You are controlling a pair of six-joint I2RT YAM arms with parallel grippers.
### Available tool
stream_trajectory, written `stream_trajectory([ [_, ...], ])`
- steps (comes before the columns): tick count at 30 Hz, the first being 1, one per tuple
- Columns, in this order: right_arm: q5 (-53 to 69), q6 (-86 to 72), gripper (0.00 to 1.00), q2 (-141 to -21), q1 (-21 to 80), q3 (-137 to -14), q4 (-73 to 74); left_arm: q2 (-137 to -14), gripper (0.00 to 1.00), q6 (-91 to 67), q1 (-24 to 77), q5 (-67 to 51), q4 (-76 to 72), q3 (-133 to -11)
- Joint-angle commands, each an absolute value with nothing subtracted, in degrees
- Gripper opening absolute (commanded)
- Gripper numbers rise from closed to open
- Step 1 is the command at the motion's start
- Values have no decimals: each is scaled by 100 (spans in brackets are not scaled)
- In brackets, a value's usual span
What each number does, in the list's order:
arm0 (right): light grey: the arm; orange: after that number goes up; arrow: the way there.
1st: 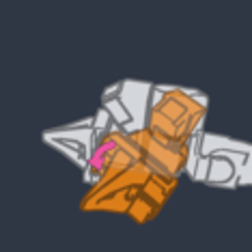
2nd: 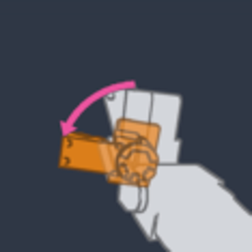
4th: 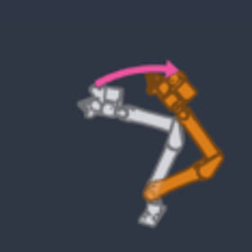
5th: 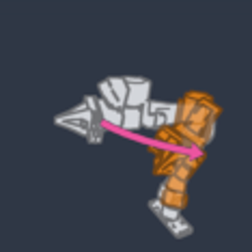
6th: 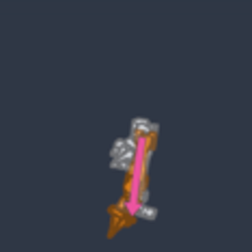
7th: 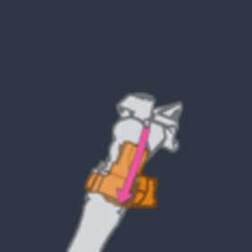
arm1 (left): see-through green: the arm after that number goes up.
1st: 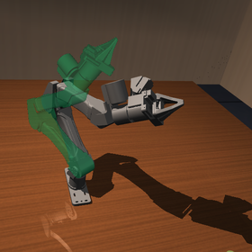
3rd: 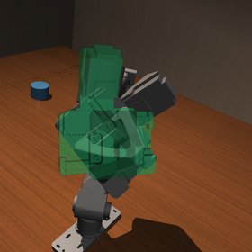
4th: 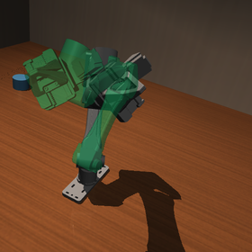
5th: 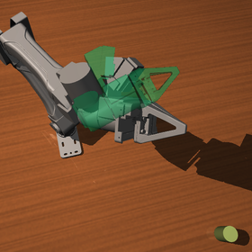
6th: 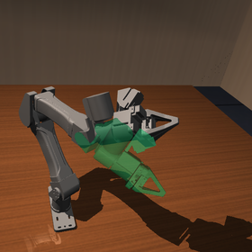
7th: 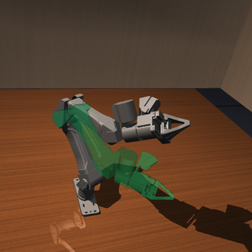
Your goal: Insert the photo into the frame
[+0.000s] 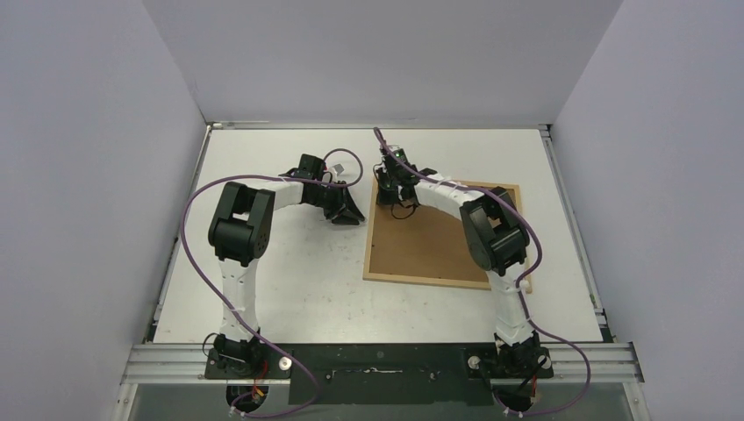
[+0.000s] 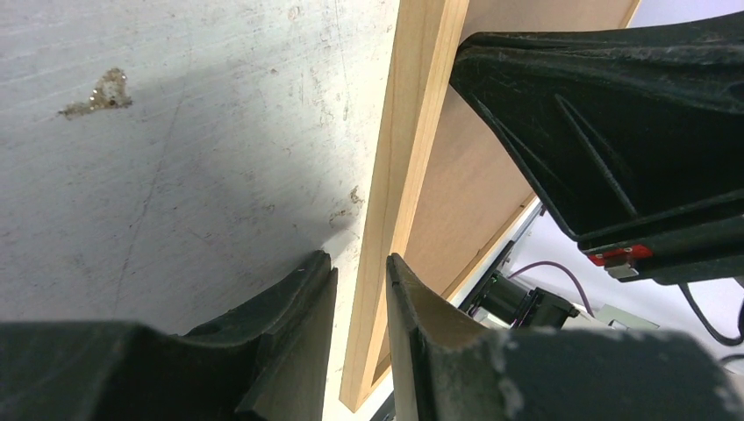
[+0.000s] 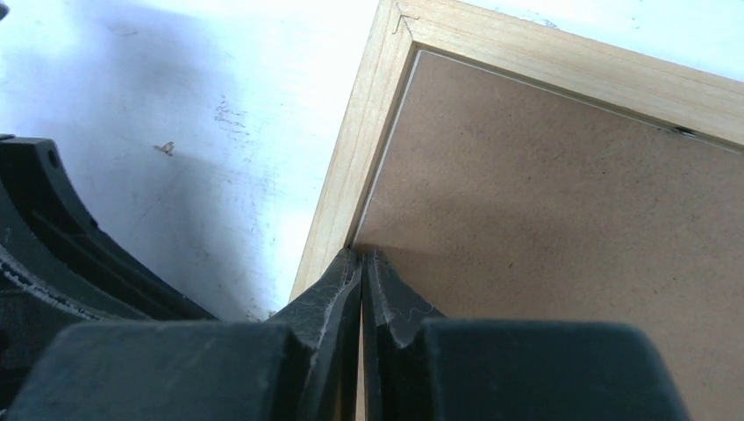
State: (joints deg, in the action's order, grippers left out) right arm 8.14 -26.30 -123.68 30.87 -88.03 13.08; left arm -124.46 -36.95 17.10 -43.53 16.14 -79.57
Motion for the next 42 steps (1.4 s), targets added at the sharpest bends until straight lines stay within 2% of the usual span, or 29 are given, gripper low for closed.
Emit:
stream_trajectory([
  [1, -577, -2343, 0, -13194, 3139, -8982, 3166, -12505, 27, -3555, 1661, -4117, 1635, -8143],
  [11, -879, -2864, 0, -14113, 3267, -10016, 4828, -12451, 27, -3551, 1650, -4087, 1618, -8062],
  [14, -732, -2924, 0, -13981, 3296, -10034, 4785, -12417, 27, -3558, 1644, -4070, 1609, -8049],
  [16, -603, -2993, 6, -13662, 3275, -9978, 4541, -12380, 27, -3559, 1637, -4065, 1619, -8036],
  [21, -559, -3171, 26, -12903, 3164, -10492, 4382, -12247, 28, -3564, 1588, -4030, 1606, -8051],
  [28, -762, -3398, 38, -12178, 3012, -10497, 4043, -12192, 29, -3508, 1448, -4052, 1770, -8324],
  [32, -568, -3323, 49, -12254, 3022, -10502, 4087, -12145, 31, -3380, 1422, -3899, 2042, -8543],
  [36, -64, -3324, 54, -12396, 3130, -10723, 4070, -12039, 32, -3322, 1280, -3548, 2368, -8601],
  [42, -91, -3299, 57, -12799, 3533, -11233, 4617, -11835, 32, -3411, 913, -3387, 2496, -8358],
])
